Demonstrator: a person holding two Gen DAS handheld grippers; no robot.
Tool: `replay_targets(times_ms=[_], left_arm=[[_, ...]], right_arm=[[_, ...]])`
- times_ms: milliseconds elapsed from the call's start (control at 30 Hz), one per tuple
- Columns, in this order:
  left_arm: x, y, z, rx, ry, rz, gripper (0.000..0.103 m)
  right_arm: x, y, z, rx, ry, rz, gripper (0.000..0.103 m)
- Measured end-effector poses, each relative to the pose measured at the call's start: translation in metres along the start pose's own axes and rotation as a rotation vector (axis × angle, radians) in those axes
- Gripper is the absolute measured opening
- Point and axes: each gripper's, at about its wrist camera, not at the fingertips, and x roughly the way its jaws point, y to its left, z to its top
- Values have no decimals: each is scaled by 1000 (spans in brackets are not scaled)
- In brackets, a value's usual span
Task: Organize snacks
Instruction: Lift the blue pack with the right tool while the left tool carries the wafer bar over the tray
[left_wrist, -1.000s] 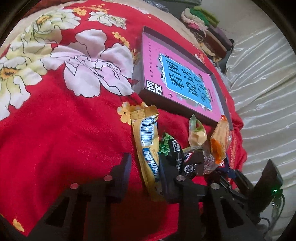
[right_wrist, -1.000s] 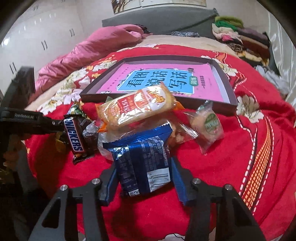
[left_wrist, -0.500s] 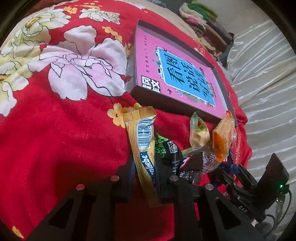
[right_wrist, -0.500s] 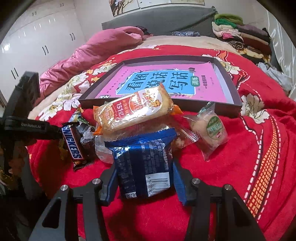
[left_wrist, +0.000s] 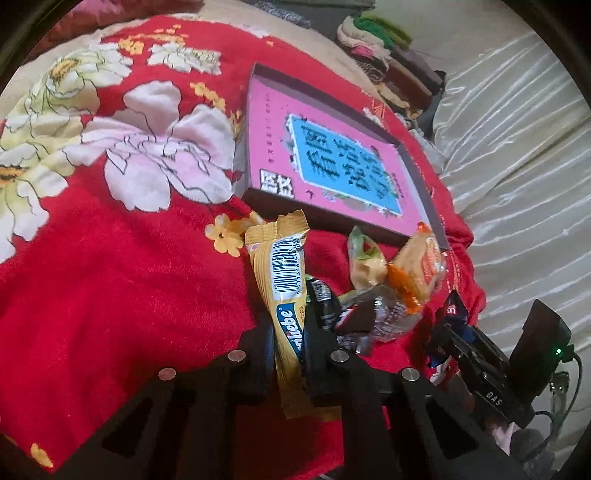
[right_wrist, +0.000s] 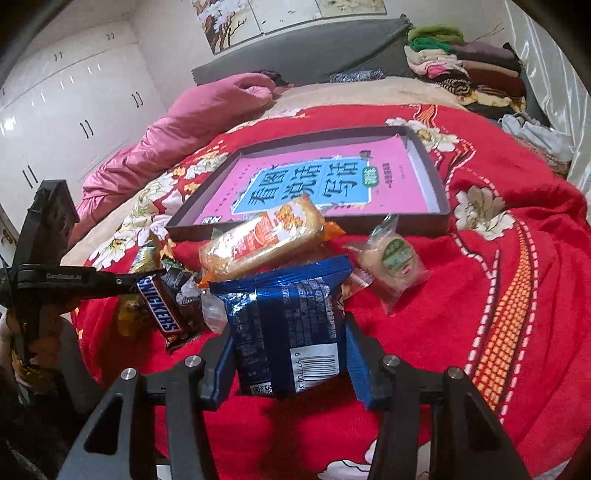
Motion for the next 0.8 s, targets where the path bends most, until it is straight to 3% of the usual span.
replay_targets(times_ms=[800], left_arm=[[-32,-26,13,52,-96,-6,13]], right_arm=[[-30,0,34,1,-110,-38,52]])
